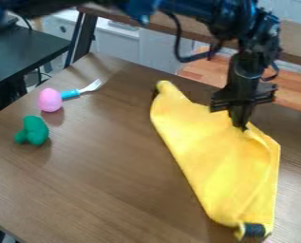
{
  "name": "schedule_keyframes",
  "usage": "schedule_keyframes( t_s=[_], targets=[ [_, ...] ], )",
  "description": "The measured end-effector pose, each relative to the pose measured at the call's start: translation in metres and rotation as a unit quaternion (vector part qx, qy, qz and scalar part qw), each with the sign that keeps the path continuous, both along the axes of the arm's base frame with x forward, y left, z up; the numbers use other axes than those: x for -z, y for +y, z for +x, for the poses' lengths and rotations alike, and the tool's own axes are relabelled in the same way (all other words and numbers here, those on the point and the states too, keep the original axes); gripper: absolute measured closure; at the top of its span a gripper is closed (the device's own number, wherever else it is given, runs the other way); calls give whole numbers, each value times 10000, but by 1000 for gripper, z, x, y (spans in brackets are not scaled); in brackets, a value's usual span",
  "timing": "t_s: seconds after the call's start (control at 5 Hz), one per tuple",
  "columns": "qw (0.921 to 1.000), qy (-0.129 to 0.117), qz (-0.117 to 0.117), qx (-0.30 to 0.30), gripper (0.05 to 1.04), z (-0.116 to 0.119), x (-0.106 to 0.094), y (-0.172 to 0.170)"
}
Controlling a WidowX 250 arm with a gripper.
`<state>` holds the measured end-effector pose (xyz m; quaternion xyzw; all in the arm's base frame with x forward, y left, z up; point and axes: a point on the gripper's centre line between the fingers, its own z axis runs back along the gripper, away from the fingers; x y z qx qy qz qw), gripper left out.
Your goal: Fold the cloth from the bottom to the top
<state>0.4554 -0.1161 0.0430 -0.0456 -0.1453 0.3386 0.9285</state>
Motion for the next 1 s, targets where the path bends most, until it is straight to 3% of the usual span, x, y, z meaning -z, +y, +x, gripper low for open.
schedule_keyframes(
  t_s=[0.2, 0.4, 0.8, 1.0],
  targets=[
    [10000, 9, 10, 33, 1019, 14, 6, -17],
    [9999, -11, 118, 105, 860, 21, 9, -23],
    [9990, -67, 170, 404, 335, 23, 7, -33],
    [9920, -95, 461, 1173, 91, 31, -23, -33]
  ],
)
